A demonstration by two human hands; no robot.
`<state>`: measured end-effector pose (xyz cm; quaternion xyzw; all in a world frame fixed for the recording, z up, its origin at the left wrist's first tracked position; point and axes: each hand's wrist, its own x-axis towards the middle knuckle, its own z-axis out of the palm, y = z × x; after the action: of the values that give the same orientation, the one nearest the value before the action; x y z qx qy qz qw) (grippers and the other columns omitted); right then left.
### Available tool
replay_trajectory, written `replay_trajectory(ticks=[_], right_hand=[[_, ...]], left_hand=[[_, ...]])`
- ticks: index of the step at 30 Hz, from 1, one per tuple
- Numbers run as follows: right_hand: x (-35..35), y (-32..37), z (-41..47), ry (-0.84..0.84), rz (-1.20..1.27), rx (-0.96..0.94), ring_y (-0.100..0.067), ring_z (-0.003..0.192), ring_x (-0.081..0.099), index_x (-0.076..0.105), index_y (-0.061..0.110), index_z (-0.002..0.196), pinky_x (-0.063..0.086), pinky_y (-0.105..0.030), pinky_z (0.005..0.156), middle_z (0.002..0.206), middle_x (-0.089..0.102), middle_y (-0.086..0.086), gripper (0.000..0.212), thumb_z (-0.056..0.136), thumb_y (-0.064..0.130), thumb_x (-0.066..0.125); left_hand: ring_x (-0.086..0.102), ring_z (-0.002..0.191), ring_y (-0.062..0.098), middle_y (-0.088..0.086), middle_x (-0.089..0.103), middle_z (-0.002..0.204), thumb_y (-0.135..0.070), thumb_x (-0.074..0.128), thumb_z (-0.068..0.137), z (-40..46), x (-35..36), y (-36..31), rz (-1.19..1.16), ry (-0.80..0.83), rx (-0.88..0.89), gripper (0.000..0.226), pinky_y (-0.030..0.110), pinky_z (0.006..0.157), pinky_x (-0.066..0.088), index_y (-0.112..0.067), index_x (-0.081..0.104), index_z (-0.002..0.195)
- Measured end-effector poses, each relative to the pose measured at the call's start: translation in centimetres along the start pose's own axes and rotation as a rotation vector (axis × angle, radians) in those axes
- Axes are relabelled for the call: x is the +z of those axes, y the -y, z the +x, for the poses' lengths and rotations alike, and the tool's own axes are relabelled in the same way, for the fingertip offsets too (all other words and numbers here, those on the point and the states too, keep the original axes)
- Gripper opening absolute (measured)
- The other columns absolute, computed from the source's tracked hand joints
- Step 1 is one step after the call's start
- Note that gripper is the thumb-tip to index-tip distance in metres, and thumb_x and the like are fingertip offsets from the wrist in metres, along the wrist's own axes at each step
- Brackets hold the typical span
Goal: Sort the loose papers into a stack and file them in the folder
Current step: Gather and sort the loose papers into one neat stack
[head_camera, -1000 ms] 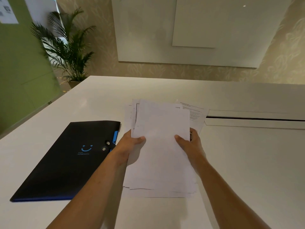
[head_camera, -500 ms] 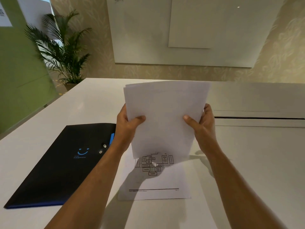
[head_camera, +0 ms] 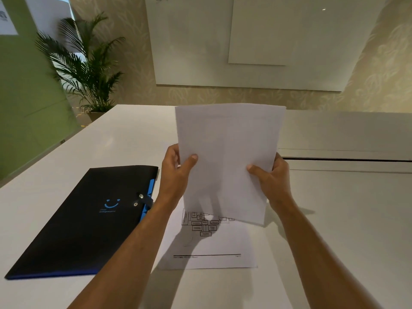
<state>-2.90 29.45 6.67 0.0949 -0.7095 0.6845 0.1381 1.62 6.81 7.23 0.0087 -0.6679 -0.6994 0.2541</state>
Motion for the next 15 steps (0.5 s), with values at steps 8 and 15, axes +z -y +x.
replay_trajectory(ticks=[8,15], right_hand=[[-3.9,-2.7,1.5,-0.107,-0.022,0.341,-0.027,0.070,0.069,0.073,0.012,0.072,0.059,-0.043,0.071,0.071,0.074,-0.005,0.021,0.060,-0.005,0.068],[-4.5,-6.7,0.2,-0.031,-0.281,0.536,-0.043,0.081,0.073,0.071,0.008,0.079,0.058,-0.063,0.083,0.085,0.076,-0.023,0.026,0.053,0.003,0.066]], left_hand=[[0.044,0.127,0.033,0.014,0.040,0.142,-0.045,0.070,0.081,-1.5,-1.7,4.5,0.952,-0.003,-0.320,0.074,0.049,0.098,0.044,-0.015,0.038,0.141],[0.038,0.127,0.040,0.021,0.034,0.141,-0.050,0.071,0.078,-2.2,-0.9,6.1,1.240,0.135,-0.429,0.092,0.049,0.103,0.033,-0.017,0.020,0.147]])
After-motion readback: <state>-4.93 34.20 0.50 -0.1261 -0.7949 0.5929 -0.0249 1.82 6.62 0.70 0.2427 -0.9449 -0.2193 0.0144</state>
